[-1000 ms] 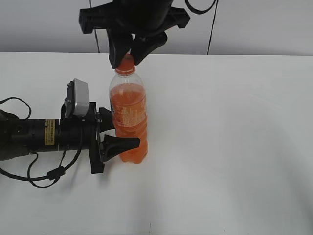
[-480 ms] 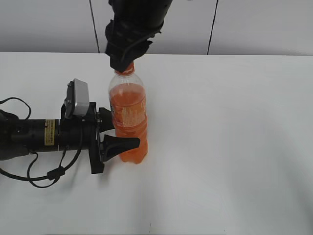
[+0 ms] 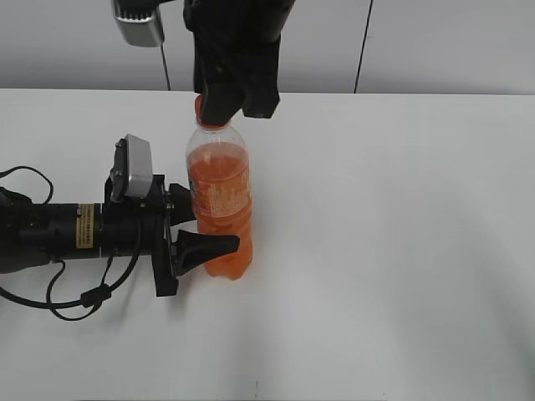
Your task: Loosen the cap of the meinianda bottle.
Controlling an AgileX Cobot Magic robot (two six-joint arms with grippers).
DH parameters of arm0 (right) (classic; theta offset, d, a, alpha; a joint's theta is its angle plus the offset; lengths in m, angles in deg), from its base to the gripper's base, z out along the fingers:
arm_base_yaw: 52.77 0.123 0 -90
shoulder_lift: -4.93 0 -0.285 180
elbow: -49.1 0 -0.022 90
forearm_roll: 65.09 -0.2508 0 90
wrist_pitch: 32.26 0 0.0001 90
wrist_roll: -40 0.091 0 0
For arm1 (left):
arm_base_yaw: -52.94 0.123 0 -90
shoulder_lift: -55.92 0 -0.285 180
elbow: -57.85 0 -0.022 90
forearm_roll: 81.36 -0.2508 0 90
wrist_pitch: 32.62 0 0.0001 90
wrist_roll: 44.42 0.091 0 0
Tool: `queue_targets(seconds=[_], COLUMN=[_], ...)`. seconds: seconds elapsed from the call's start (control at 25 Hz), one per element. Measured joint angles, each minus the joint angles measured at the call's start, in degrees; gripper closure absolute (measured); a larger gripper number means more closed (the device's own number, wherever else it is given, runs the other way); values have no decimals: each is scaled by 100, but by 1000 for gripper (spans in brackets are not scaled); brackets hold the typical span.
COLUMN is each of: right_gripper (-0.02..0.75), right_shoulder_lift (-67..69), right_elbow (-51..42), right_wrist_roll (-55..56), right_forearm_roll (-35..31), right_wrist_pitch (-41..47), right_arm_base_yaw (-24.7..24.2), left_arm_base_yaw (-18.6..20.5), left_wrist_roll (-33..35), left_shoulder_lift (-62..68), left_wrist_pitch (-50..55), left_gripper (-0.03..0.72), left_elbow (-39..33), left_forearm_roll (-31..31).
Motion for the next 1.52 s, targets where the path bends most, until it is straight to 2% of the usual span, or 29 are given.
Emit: queue_targets(seconds=[0.24, 0.48, 0.56, 0.84, 1.0, 1.24, 1.36, 1.52], right_gripper=[441, 243, 211, 192, 192, 192, 192, 192], right_shoulder_lift=[0, 50, 44, -426, -691, -688, -581, -331], right_elbow=[0, 0, 0, 0, 0, 0, 0, 0], right_wrist_roll=[104, 332, 360, 864, 2571, 7205, 8090, 8310], right_forearm_roll=[0, 28, -51, -235, -277, 24, 76, 36], right_wrist_pitch=[-5, -5, -5, -5, -5, -5, -5, -5], right_arm_base_yaw=[0, 0, 0, 0, 0, 0, 0, 35], left_arm_base_yaw=[0, 0, 0, 0, 0, 0, 0, 0], left_wrist_roll=[0, 0, 0, 0, 0, 0, 0, 0], left_shoulder_lift=[0, 0, 0, 0, 0, 0, 0, 0], left_wrist_pitch=[0, 0, 0, 0, 0, 0, 0, 0], left_gripper=[294, 294, 294, 294, 294, 294, 294, 294], left_elbow=[0, 0, 1, 6, 6, 6, 6, 6], left_forearm_roll=[0, -30, -43, -54, -54, -54, -54, -55])
